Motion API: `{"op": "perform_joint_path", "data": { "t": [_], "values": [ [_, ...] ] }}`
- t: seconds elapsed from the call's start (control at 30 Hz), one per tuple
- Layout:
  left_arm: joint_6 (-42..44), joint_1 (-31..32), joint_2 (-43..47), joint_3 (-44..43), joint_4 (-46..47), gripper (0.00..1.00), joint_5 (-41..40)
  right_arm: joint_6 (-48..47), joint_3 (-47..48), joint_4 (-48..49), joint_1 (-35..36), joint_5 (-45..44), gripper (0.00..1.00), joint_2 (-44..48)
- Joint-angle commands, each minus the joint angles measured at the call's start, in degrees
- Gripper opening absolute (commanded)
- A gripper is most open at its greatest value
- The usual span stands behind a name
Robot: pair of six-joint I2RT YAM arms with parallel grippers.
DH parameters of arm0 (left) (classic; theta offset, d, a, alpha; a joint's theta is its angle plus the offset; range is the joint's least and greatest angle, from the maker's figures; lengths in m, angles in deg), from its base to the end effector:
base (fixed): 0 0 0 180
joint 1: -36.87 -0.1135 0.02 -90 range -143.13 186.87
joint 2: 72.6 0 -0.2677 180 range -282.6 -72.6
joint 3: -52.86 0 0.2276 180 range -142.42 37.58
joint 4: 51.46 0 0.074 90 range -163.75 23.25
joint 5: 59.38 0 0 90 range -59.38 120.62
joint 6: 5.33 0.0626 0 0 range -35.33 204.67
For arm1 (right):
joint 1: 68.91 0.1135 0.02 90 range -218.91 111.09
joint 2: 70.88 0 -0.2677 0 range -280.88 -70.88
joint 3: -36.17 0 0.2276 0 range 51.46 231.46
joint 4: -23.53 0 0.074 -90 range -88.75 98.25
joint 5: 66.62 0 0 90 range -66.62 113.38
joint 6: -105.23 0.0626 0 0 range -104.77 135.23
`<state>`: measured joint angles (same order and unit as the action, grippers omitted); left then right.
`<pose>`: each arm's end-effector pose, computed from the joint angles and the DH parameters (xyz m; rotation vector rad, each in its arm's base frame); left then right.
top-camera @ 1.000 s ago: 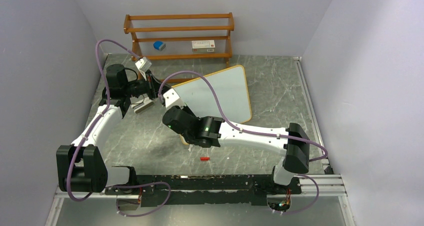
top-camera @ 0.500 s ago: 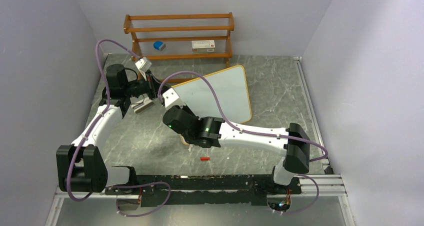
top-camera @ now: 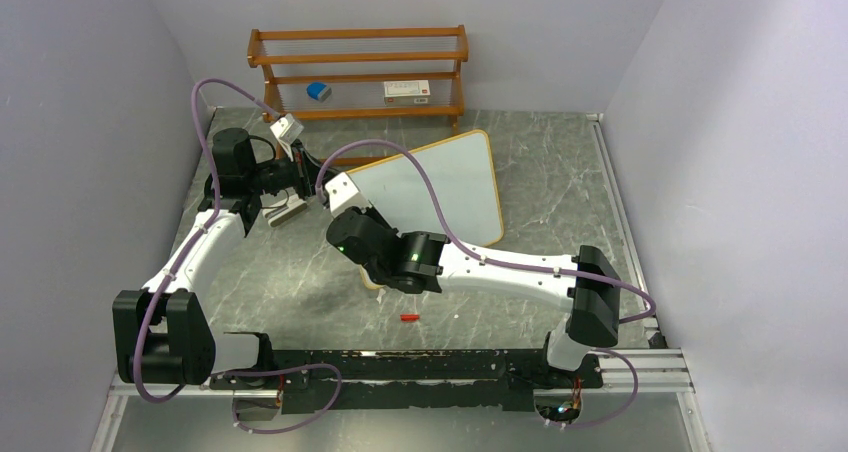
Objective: Write a sentence on the whiteboard
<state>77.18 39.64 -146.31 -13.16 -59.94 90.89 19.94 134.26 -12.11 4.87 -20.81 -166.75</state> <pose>0.2684 -0.0674 0.3107 0.6651 1.7147 -1.0880 0.1464 0.3470 0.3231 -0.7474 1.8304 0.0504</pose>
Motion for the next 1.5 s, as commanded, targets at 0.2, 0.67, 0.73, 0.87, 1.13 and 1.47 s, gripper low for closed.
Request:
{"op": "perform_joint_path", "data": {
  "t": [0.2,0.67,0.73,0.87,1.13,1.47],
  "values": [
    [1.47,0.66,0.33,-0.80,-0.38,0.05,1.01,-1.77,0.91,3.13,-2.36,-1.72,0.00,0.06],
    [1.77,0.66,0.24,-1.04,-0.74,0.05,0.64,-1.46,2.00,1.47,-2.88,-0.39,0.00,-0.21],
    [1.77,0.66,0.25,-1.04,-0.75,0.05,0.64,-1.01,2.09,0.60,-2.93,-0.23,0.00,-0.16],
    [1.77,0.66,0.24,-1.03,-0.74,0.05,0.56,-0.37,2.17,-0.68,-2.87,0.06,0.00,-0.05],
    [1.95,0.66,0.32,-1.03,-0.94,0.05,0.37,1.06,2.45,-3.14,-2.83,0.97,0.00,-0.34],
    [2.12,0.66,0.50,-1.11,-1.18,0.05,0.23,3.21,2.10,-6.23,-2.77,1.73,0.00,-0.13]
  ]
}}
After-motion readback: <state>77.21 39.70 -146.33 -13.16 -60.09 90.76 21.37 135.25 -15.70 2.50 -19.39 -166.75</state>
